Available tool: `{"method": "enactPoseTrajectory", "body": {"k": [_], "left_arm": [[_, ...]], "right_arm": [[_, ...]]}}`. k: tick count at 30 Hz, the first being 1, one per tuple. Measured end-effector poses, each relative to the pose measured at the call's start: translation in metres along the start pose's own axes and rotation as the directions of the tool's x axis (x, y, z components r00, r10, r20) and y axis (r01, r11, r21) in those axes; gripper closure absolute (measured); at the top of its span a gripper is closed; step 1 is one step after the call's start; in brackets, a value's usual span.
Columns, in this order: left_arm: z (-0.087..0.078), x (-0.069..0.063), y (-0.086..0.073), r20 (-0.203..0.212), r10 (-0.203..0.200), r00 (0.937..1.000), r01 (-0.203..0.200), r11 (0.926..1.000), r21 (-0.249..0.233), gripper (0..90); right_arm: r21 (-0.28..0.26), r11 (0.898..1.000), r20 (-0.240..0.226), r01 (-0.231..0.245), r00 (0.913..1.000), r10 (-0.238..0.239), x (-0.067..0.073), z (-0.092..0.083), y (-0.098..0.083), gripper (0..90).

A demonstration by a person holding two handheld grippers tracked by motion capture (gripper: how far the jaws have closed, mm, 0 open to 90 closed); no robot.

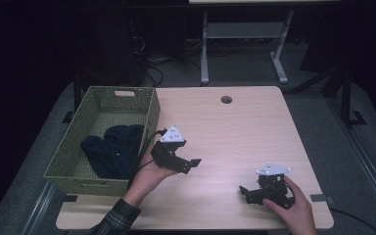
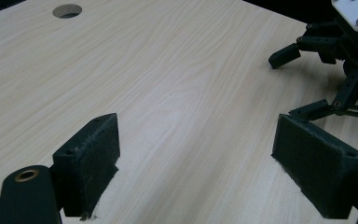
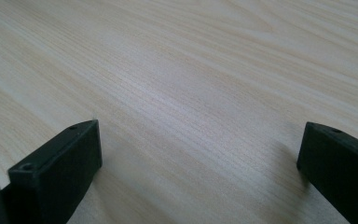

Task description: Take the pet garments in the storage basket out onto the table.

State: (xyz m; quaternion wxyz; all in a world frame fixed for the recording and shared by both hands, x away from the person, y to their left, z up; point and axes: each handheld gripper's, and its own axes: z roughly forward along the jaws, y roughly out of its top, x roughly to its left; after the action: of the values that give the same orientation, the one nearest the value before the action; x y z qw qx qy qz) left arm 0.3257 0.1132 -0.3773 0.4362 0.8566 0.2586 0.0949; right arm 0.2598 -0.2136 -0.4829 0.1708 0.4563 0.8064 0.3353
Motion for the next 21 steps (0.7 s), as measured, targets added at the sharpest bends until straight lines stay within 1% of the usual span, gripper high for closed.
{"method": "enactPoseTrajectory", "body": {"k": [3, 6, 8, 13, 14, 15, 17, 20, 21], "left_arm": [[-0.003, 0.003, 0.003, 0.003, -0.005, 1.0000, 0.005, 1.0000, -0.003, 14.4], [-0.006, 0.006, 0.006, 0.002, -0.002, 1.0000, 0.002, 1.0000, -0.010, 14.4], [-0.008, 0.008, 0.008, -0.003, 0.005, 1.0000, -0.005, 0.9999, -0.011, 14.4], [-0.012, 0.014, 0.013, -0.011, 0.000, 0.9999, 0.000, 0.9998, -0.019, 14.4], [-0.013, 0.015, 0.014, -0.012, 0.006, 0.9999, -0.007, 0.9998, -0.021, 14.4], [-0.014, 0.016, 0.014, -0.013, 0.000, 0.9999, -0.001, 0.9998, -0.022, 14.4], [-0.016, 0.018, 0.016, -0.014, 0.005, 0.9999, -0.005, 0.9998, -0.022, 14.4], [-0.018, 0.020, 0.015, -0.017, 0.001, 0.9998, -0.001, 0.9997, -0.024, 14.4], [-0.019, 0.021, 0.015, -0.021, 0.008, 0.9997, -0.008, 0.9998, -0.019, 14.4]], "right_arm": [[0.000, 1.000, 0.000, 0.000, 1.0000, 0.000, 0.000, 0.000, 0.000, 0.0], [0.000, 1.000, 0.000, 0.000, 1.0000, 0.000, 0.000, 0.000, 0.000, 0.0], [0.000, 1.000, 0.000, 0.000, 1.0000, 0.000, 0.000, 0.000, 0.000, 0.0], [-0.001, 1.000, 0.000, 0.000, 1.0000, 0.000, 0.000, 0.000, 0.000, 0.0], [0.000, 1.000, 0.000, 0.000, 1.0000, 0.000, 0.000, 0.000, 0.000, 0.0], [0.000, 1.000, 0.000, 0.000, 1.0000, 0.000, 0.000, 0.000, 0.000, 0.0], [0.000, 1.000, 0.000, 0.000, 1.0000, 0.000, 0.000, 0.000, 0.000, 0.0], [0.000, 1.000, 0.000, 0.000, 1.0000, 0.000, 0.000, 0.000, 0.000, 0.0], [0.000, 1.000, 0.000, 0.001, 1.0000, -0.001, 0.000, 0.000, 0.000, 0.0]]}}
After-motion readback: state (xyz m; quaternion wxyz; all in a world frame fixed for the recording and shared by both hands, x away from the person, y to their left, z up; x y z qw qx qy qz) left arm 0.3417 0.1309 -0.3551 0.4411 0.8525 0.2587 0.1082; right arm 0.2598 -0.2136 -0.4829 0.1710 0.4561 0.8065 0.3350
